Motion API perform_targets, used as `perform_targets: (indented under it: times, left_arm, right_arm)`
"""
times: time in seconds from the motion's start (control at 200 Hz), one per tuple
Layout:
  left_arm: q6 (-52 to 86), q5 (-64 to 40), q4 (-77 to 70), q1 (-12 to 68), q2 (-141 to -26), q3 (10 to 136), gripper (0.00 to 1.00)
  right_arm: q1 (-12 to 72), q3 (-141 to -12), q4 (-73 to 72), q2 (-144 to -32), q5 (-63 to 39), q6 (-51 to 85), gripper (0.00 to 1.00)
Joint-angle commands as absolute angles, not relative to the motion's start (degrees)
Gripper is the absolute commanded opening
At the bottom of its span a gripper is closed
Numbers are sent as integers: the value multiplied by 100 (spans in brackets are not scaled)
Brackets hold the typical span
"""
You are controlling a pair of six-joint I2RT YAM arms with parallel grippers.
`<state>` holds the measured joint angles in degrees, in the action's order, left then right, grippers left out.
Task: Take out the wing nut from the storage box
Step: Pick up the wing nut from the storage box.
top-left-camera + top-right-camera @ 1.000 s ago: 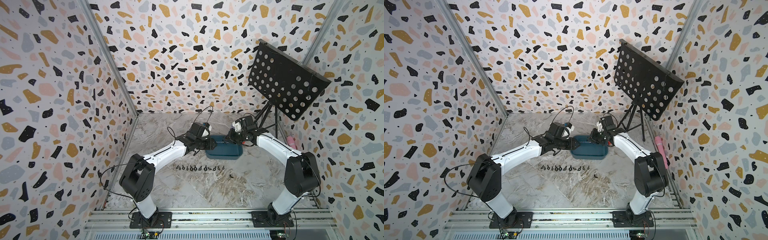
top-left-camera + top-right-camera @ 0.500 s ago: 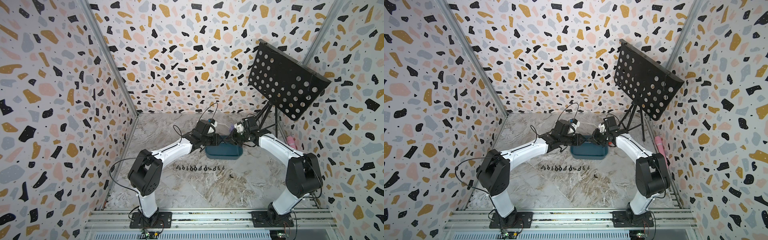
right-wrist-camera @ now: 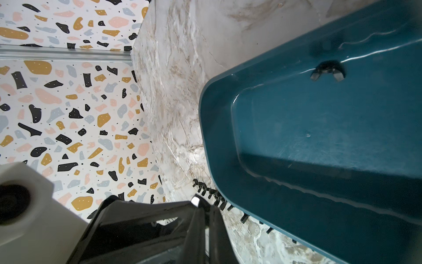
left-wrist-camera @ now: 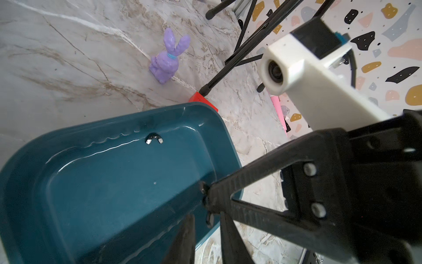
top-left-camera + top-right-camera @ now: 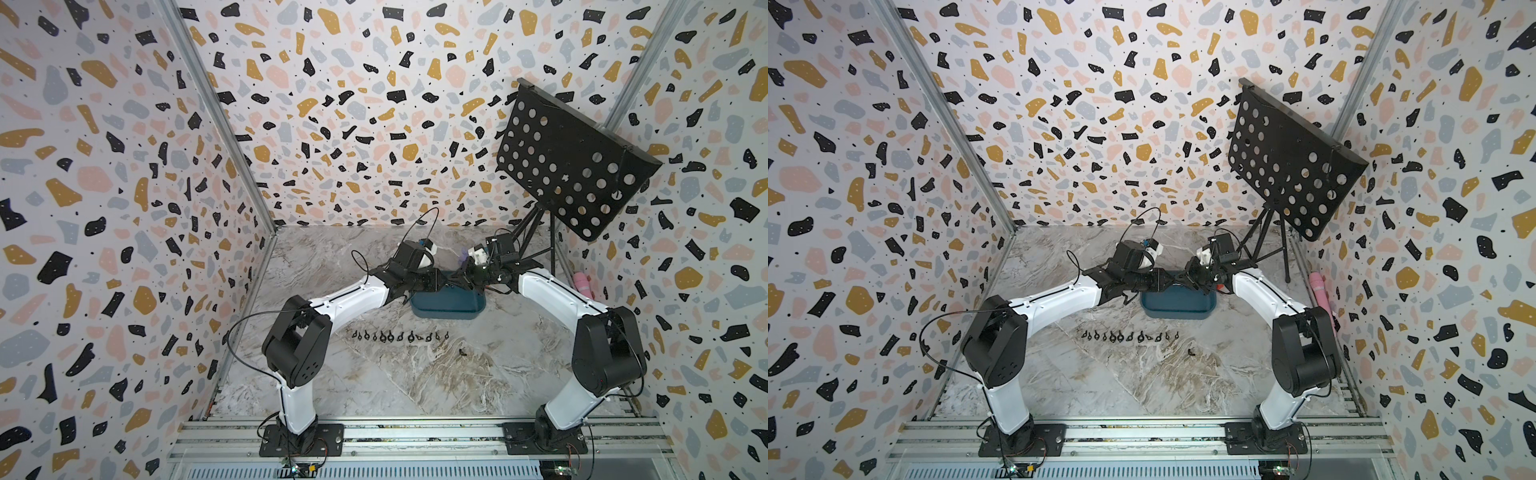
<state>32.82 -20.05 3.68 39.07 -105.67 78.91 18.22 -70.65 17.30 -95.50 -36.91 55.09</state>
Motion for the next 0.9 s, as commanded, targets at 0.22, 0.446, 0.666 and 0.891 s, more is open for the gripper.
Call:
perform_targets:
  times: [0.22, 0.446, 0.666, 0.891]
  left_arm:
    - [3320, -2065, 123, 3929, -10687, 8130, 20]
    - [3314, -2082, 123, 3929, -10714, 8115, 20]
    - [3345, -2013, 21, 3929, -10637, 7987, 21]
    - [3349, -1943, 0, 3929, -10630, 7977, 21]
  right_arm:
    - [1802, -7005, 1591, -9249, -3831, 5616, 1]
    - [1802, -7005, 1494, -9259, -3887, 5701, 1]
    - [1782, -6935, 1208, -9364, -4050, 6073, 1]
    - [1775, -6906, 1005, -9377, -4119, 6236, 1]
